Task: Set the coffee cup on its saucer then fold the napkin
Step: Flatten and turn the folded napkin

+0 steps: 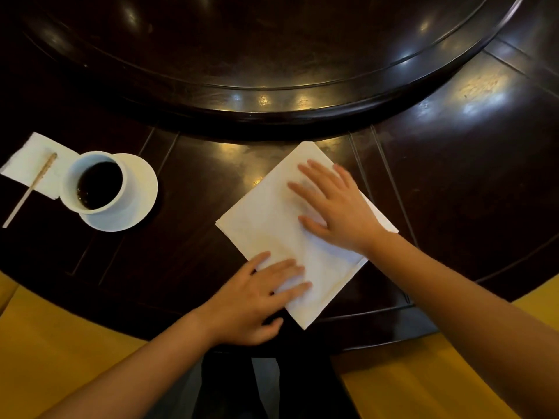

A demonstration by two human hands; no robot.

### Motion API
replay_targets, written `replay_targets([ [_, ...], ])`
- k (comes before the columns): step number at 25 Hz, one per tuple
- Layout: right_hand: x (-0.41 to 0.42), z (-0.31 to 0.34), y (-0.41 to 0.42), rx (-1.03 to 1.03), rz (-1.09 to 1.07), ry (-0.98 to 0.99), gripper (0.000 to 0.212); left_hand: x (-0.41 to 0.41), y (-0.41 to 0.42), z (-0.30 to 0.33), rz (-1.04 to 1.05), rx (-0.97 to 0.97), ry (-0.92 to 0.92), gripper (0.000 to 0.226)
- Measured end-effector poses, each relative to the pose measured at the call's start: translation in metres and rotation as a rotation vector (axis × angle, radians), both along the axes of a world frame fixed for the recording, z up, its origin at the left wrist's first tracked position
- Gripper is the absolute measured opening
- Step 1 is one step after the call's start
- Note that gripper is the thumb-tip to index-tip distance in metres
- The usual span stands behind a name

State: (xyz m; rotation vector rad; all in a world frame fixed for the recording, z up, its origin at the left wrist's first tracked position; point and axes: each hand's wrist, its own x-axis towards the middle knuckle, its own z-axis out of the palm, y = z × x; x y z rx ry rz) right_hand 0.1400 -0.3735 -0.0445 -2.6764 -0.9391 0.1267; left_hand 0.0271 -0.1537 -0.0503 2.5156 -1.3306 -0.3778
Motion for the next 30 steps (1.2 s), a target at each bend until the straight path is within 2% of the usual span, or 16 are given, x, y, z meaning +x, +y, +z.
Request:
replay_targets([
  [2, -0.043, 0.004, -0.016, 0.073, 0.093, 0.007, 0.049, 0.01, 0.004, 0.004, 0.117, -0.004, 0.008, 0.062],
  [6, -0.092, 0.001, -0.046, -0.024, 0.253, 0.101, 0.05, 0.026, 0.0, 0.01, 0.062, -0.028, -0.057, 0.049],
  [10, -0.089, -0.001, -0.051, -0.079, 0.336, 0.055, 0.047, 0.037, -0.009, 0.015, -0.017, -0.036, -0.104, 0.036],
  [16, -0.083, -0.004, -0.051, 0.022, 0.419, -0.084, 0.029, 0.046, -0.002, 0.018, -0.118, -0.07, -0.099, 0.02],
  [20, -0.072, 0.001, -0.052, 0.006, 0.534, -0.133, 0.02, 0.056, 0.001, 0.019, -0.172, -0.018, -0.062, 0.022],
  [22, -0.066, 0.007, -0.052, 0.008, 0.573, -0.107, 0.029, 0.059, 0.003, 0.021, -0.176, 0.001, -0.018, 0.027],
  [24, -0.062, 0.013, -0.054, -0.014, 0.575, -0.065, 0.039, 0.061, 0.006, 0.022, -0.182, 0.007, 0.008, 0.031],
  [26, -0.062, 0.016, -0.056, -0.041, 0.541, -0.025, 0.039, 0.058, 0.008, 0.021, -0.177, -0.016, -0.024, 0.029],
  [30, -0.071, 0.009, -0.052, 0.0, 0.394, -0.069, 0.011, 0.05, 0.014, 0.01, -0.046, -0.127, -0.091, 0.017],
])
